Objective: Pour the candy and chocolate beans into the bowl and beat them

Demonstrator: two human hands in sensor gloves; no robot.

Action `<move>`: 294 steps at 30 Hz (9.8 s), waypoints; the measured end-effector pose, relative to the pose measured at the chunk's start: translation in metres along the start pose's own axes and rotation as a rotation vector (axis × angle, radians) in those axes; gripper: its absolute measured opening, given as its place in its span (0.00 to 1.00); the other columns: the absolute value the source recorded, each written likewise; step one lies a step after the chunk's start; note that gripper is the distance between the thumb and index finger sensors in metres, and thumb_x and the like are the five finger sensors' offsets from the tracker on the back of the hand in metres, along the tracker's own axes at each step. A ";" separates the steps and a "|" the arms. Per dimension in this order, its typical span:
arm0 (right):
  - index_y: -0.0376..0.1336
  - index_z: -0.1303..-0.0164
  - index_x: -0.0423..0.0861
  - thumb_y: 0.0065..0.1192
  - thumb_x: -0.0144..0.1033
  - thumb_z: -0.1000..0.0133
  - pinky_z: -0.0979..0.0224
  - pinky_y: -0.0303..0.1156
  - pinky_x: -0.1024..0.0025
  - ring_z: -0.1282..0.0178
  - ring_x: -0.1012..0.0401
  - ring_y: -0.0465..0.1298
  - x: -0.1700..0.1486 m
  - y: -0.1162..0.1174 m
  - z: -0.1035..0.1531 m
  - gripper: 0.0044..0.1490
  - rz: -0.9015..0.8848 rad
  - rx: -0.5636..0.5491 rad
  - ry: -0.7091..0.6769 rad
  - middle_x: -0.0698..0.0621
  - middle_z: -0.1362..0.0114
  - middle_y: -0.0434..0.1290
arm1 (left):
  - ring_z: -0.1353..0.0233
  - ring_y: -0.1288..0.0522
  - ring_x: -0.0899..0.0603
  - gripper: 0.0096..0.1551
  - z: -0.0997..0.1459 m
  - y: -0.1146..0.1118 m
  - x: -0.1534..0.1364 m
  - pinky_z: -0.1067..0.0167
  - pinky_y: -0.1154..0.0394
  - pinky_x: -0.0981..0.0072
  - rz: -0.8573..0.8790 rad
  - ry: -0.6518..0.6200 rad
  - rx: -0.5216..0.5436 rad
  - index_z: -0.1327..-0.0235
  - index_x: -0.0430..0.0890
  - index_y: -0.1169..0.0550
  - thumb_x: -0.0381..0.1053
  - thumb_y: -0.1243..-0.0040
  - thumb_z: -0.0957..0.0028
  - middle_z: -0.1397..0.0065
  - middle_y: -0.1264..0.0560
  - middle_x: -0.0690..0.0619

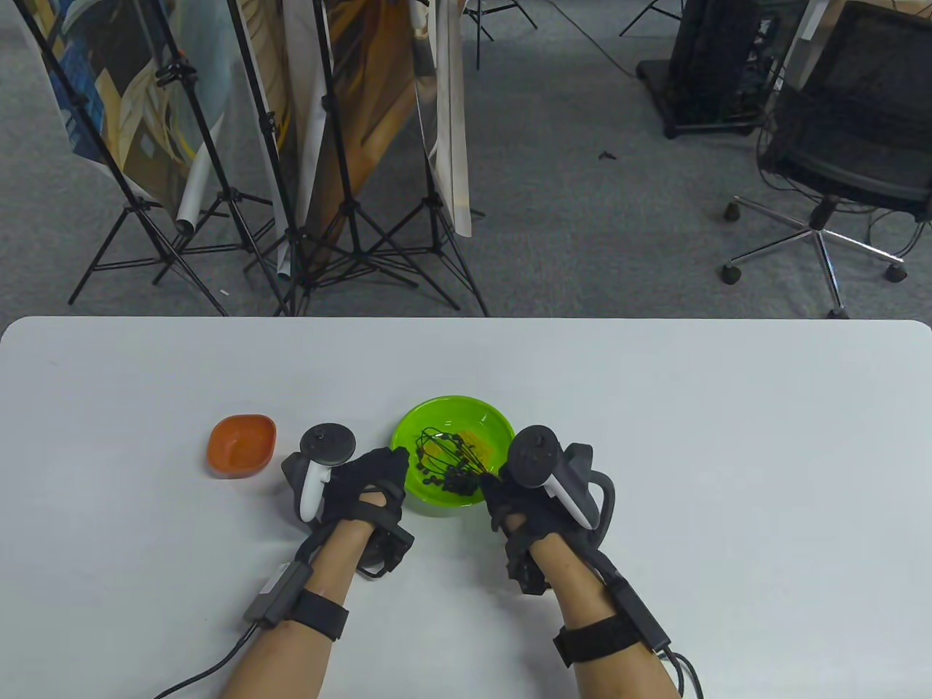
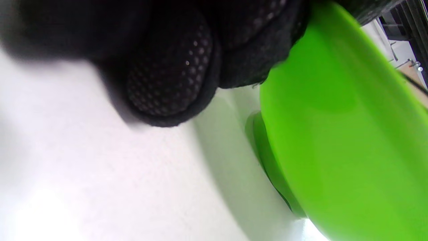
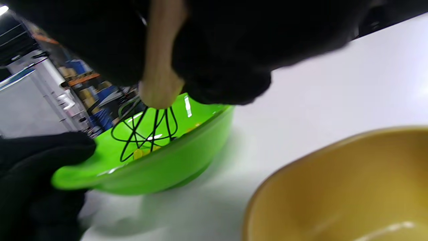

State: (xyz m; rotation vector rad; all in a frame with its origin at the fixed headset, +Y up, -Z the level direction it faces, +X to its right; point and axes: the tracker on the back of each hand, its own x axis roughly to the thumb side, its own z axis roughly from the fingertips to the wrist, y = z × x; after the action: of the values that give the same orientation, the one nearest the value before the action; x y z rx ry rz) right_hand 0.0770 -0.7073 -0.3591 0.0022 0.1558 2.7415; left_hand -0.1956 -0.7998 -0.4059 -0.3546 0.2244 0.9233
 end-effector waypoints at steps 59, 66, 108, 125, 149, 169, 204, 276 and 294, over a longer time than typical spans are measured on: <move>0.77 0.48 0.38 0.72 0.56 0.48 0.83 0.80 0.61 0.86 0.58 0.79 -0.013 -0.042 0.007 0.35 0.258 -0.087 0.088 0.43 0.65 0.84 | 0.67 0.11 0.52 0.23 -0.002 -0.004 -0.001 0.72 0.14 0.67 0.032 0.010 -0.058 0.63 0.48 0.19 0.67 0.45 0.49 0.73 0.15 0.63; 0.76 0.48 0.37 0.66 0.56 0.47 0.84 0.80 0.63 0.87 0.60 0.79 -0.015 -0.018 -0.004 0.36 0.174 -0.101 0.092 0.45 0.66 0.84 | 0.67 0.11 0.51 0.23 -0.002 -0.004 -0.001 0.72 0.14 0.67 0.041 0.003 -0.075 0.64 0.47 0.19 0.66 0.44 0.49 0.74 0.15 0.62; 0.75 0.47 0.36 0.66 0.56 0.48 0.85 0.80 0.62 0.87 0.59 0.79 -0.014 -0.005 -0.014 0.36 -0.021 0.000 0.073 0.44 0.66 0.84 | 0.66 0.11 0.50 0.24 -0.005 -0.003 -0.003 0.71 0.14 0.66 0.066 0.004 -0.100 0.64 0.47 0.19 0.67 0.45 0.50 0.74 0.15 0.62; 0.77 0.47 0.41 0.74 0.55 0.50 0.81 0.79 0.58 0.85 0.55 0.79 -0.010 -0.043 0.010 0.33 0.176 0.058 -0.020 0.42 0.65 0.84 | 0.64 0.11 0.51 0.25 -0.006 -0.003 -0.006 0.70 0.14 0.66 0.098 0.011 -0.107 0.62 0.48 0.19 0.68 0.49 0.50 0.72 0.15 0.62; 0.75 0.45 0.40 0.66 0.57 0.47 0.84 0.80 0.61 0.86 0.59 0.79 -0.003 0.000 -0.010 0.35 0.043 0.004 -0.024 0.45 0.66 0.84 | 0.65 0.11 0.50 0.24 -0.007 -0.002 -0.007 0.70 0.14 0.66 0.106 0.017 -0.112 0.63 0.48 0.19 0.67 0.45 0.50 0.73 0.15 0.62; 0.77 0.46 0.40 0.71 0.55 0.49 0.80 0.79 0.58 0.85 0.56 0.79 -0.012 -0.043 0.004 0.34 0.282 -0.052 0.037 0.43 0.65 0.84 | 0.65 0.11 0.51 0.25 -0.008 -0.004 -0.008 0.70 0.14 0.66 0.118 0.021 -0.118 0.63 0.48 0.19 0.68 0.46 0.50 0.73 0.15 0.62; 0.78 0.47 0.41 0.77 0.56 0.52 0.80 0.79 0.58 0.85 0.55 0.79 -0.012 -0.048 0.010 0.34 0.283 -0.067 0.053 0.43 0.66 0.84 | 0.65 0.12 0.50 0.24 -0.008 -0.006 -0.007 0.70 0.15 0.66 0.109 0.020 -0.131 0.63 0.48 0.19 0.68 0.44 0.51 0.73 0.15 0.62; 0.78 0.48 0.40 0.72 0.57 0.49 0.81 0.79 0.57 0.86 0.55 0.79 0.002 -0.041 0.013 0.34 0.314 -0.002 -0.010 0.44 0.67 0.84 | 0.64 0.12 0.51 0.25 -0.009 -0.008 -0.008 0.70 0.15 0.66 0.119 0.035 -0.113 0.63 0.48 0.20 0.68 0.47 0.51 0.73 0.16 0.62; 0.76 0.48 0.38 0.64 0.58 0.47 0.83 0.80 0.61 0.87 0.59 0.79 -0.003 -0.007 -0.012 0.37 0.175 -0.079 0.033 0.46 0.68 0.83 | 0.66 0.12 0.49 0.24 -0.010 -0.008 -0.008 0.71 0.15 0.65 0.121 0.023 -0.119 0.64 0.46 0.19 0.67 0.44 0.51 0.74 0.16 0.61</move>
State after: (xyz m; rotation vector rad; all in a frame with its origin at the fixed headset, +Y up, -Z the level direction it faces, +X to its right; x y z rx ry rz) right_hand 0.0823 -0.7031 -0.3720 -0.0538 0.0585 2.9219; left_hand -0.1946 -0.8142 -0.4105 -0.4660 0.2137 1.0547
